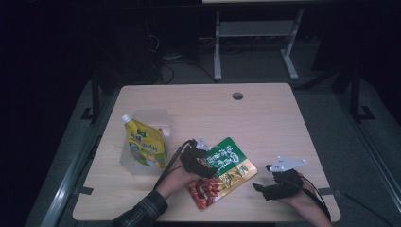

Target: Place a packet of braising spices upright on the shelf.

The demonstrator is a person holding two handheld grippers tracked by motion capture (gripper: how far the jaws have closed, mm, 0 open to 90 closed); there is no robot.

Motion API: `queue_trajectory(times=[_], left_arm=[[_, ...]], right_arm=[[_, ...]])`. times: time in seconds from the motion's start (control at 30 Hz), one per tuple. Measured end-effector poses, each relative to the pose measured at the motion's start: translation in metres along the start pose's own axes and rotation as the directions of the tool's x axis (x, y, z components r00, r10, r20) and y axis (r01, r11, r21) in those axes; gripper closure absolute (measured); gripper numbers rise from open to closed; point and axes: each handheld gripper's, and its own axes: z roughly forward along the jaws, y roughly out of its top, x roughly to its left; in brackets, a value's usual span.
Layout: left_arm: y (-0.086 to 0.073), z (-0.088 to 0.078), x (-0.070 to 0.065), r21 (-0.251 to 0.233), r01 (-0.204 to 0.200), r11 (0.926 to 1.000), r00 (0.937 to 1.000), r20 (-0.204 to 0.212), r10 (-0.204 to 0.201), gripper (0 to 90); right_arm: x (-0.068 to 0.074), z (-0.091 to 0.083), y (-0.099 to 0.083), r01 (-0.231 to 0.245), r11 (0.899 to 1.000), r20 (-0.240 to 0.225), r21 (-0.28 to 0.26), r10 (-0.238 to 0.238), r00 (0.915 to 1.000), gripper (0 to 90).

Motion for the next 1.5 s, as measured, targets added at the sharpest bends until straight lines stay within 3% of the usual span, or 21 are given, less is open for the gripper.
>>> queue_trajectory(times=[0.13, 0.2, 0.27, 0.43, 0.5, 0.53, 0.6, 0.8, 1.03, 1.17, 1.33, 1.5], left_arm=[[-0.002, -0.001, -0.004, 0.003, -0.014, 0.9999, 0.9999, -0.001, 0.014, 11.5], [-0.001, -0.003, -0.005, 0.004, -0.022, 0.9997, 0.9997, 0.004, 0.022, 16.3], [-0.001, -0.005, -0.008, 0.009, -0.040, 0.9992, 0.9992, -0.001, 0.040, 33.0], [0.002, -0.008, -0.012, 0.027, -0.058, 0.9979, 0.9983, -0.008, 0.059, 56.3], [0.002, -0.009, -0.011, 0.031, -0.073, 0.9968, 0.9973, 0.005, 0.073, 67.5], [0.002, -0.009, -0.011, 0.034, -0.060, 0.9976, 0.9981, 0.014, 0.060, 72.4], [0.002, -0.009, -0.011, 0.037, -0.066, 0.9971, 0.9977, 0.020, 0.065, 77.1], [0.000, -0.012, -0.009, -0.005, -0.087, 0.9962, 0.9956, 0.034, 0.087, 86.9], [0.003, -0.018, -0.007, -0.095, -0.036, 0.9948, 0.9972, 0.062, 0.042, 89.1], [0.006, -0.029, -0.006, -0.166, -0.008, 0.9860, 0.9960, 0.086, 0.022, 89.2], [0.013, -0.048, -0.006, -0.253, 0.026, 0.9670, 0.9953, 0.097, -0.002, 89.4], [0.016, -0.060, -0.005, -0.303, 0.045, 0.9518, 0.9939, 0.110, -0.012, 89.4]], right_arm=[[0.000, 0.000, 0.001, 0.003, 1.000, -0.003, -0.002, -0.003, 1.0000, 17.2], [0.000, 0.000, 0.001, 0.005, 1.000, -0.001, -0.005, -0.005, 1.0000, 17.2], [0.000, 0.000, 0.001, -0.002, 1.000, -0.003, -0.010, 0.002, 1.0000, 17.2], [-0.001, -0.001, 0.001, -0.003, 1.000, -0.001, -0.017, 0.003, 1.0000, 17.2], [0.000, -0.002, 0.002, -0.007, 1.000, -0.001, -0.020, 0.007, 1.0000, 17.2], [0.000, -0.002, 0.002, -0.010, 1.000, -0.001, -0.020, 0.010, 1.0000, 17.2], [-0.001, -0.002, 0.002, -0.013, 1.000, -0.004, -0.020, 0.012, 0.9999, 17.2], [-0.002, -0.002, 0.002, -0.013, 1.000, -0.005, -0.028, 0.013, 0.9999, 17.2], [-0.002, -0.004, 0.002, -0.030, 0.999, 0.001, -0.037, 0.030, 0.9996, 17.2], [-0.003, -0.006, 0.003, -0.044, 0.998, 0.002, -0.047, 0.044, 0.9990, 17.3], [-0.003, -0.009, 0.004, -0.074, 0.995, 0.002, -0.063, 0.074, 0.9972, 16.9], [0.000, -0.007, 0.008, -0.092, 0.992, -0.040, -0.088, 0.089, 0.9953, 16.4]])
